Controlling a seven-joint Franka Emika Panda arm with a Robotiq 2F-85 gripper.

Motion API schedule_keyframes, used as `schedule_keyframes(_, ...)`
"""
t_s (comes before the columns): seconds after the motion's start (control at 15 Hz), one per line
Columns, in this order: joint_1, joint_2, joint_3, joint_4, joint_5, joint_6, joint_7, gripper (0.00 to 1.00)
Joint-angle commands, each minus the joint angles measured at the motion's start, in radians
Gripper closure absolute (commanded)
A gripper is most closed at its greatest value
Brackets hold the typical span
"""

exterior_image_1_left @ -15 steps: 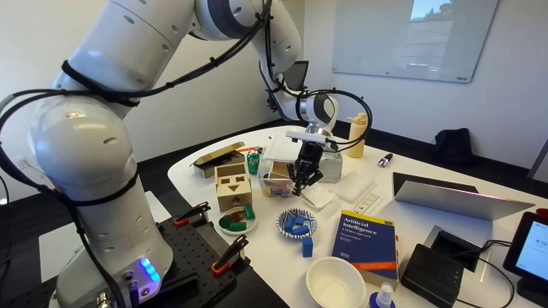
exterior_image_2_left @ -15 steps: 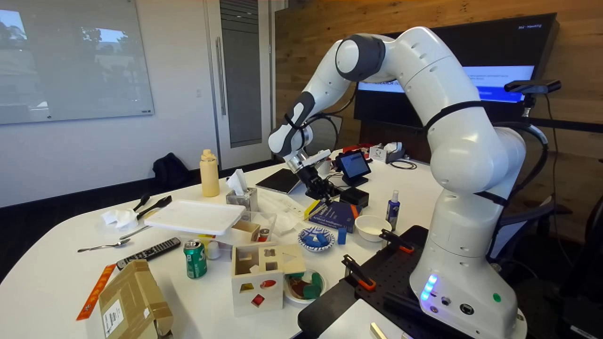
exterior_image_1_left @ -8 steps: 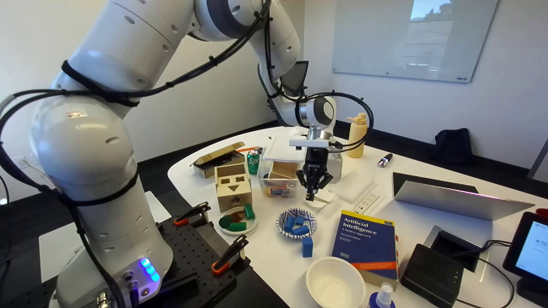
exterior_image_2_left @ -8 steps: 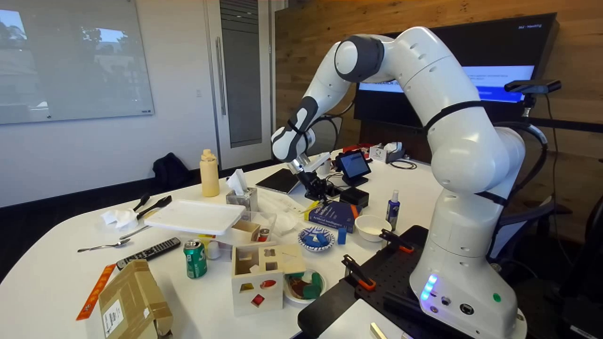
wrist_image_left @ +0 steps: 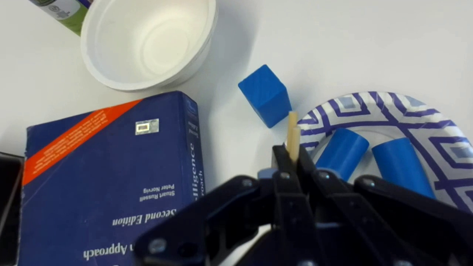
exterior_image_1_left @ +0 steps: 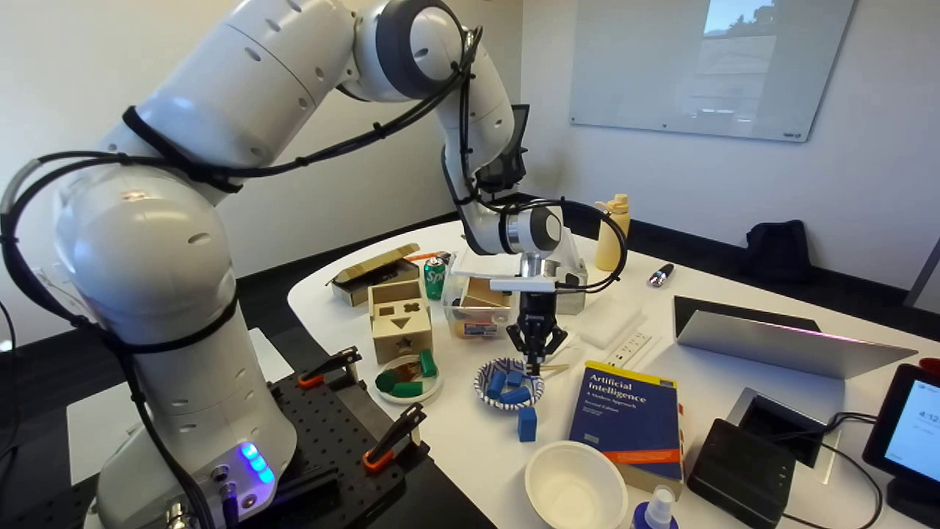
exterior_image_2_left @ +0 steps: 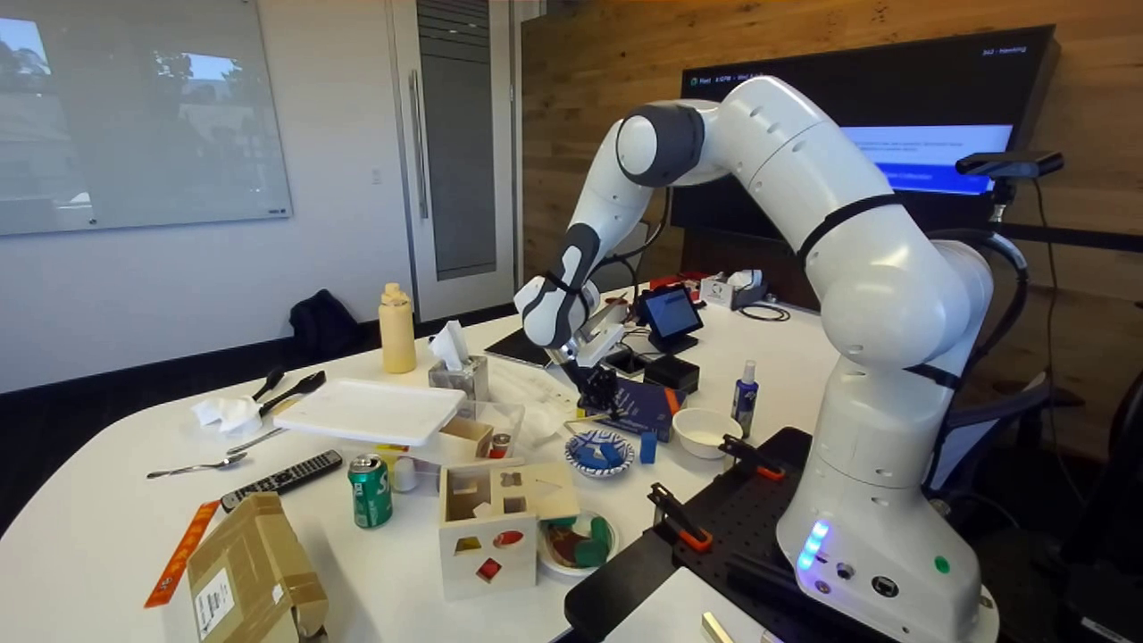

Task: Pick up the sticks from the table and mix the objects in the bowl

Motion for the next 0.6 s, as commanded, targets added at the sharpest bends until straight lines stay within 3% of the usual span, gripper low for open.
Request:
schedule_keyframes(0.0,0.035,0.022,-0.03,0.001,-0.011,0.036,0.034,0.98)
schedule_keyframes(0.53,0.069,0.056,-0.028,-0.002,-0.008,0.034,0.064,0.98)
